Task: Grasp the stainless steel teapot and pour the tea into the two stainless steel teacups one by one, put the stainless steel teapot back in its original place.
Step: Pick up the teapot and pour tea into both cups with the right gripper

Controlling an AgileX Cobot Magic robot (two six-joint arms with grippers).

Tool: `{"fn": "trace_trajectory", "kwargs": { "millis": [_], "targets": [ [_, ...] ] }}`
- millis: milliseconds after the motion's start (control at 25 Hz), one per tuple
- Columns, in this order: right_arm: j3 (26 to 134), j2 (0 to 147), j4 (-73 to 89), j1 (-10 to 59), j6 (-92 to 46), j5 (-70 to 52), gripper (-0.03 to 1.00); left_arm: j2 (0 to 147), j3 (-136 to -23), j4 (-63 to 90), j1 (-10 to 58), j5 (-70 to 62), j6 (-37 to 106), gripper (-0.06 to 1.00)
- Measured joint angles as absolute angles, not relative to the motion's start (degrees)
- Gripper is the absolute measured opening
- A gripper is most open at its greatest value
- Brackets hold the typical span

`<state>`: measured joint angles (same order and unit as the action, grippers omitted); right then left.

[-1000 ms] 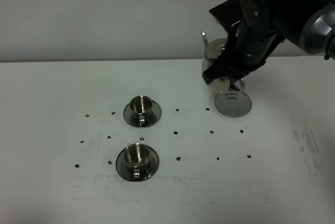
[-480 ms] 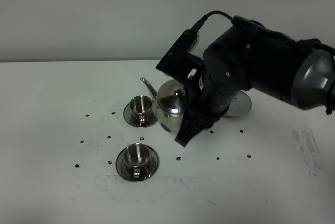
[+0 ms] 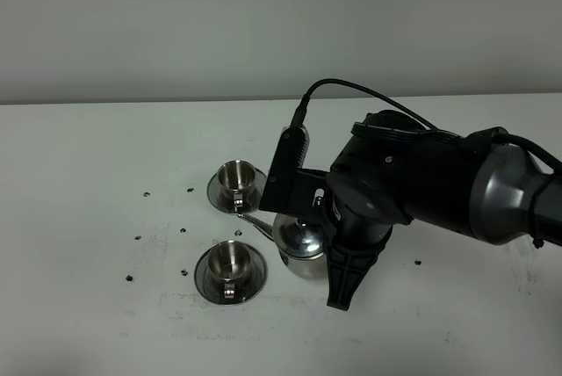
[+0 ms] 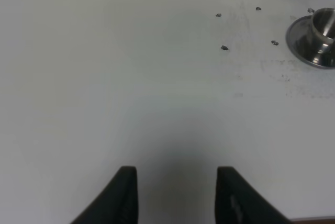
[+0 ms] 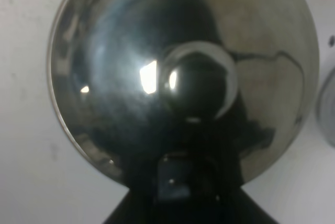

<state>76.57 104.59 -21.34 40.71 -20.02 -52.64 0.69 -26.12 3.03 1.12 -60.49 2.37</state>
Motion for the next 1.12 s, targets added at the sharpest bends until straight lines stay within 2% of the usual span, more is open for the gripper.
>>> {"fn": "trace_trajectory", "kwargs": {
  "millis": [320,1120],
  "targets": [
    [76.6,107.5,-26.6,41.7,-28.0,-52.8,0.19,0.7,-26.1,3.0,1.1,-60.5,2.4,0.37],
    [76.6,111.6,-36.7,42.6,-31.6,-49.3,0.19,0.7,-26.1,3.0,1.1,-60.5,2.4,0.37]
  ]
}}
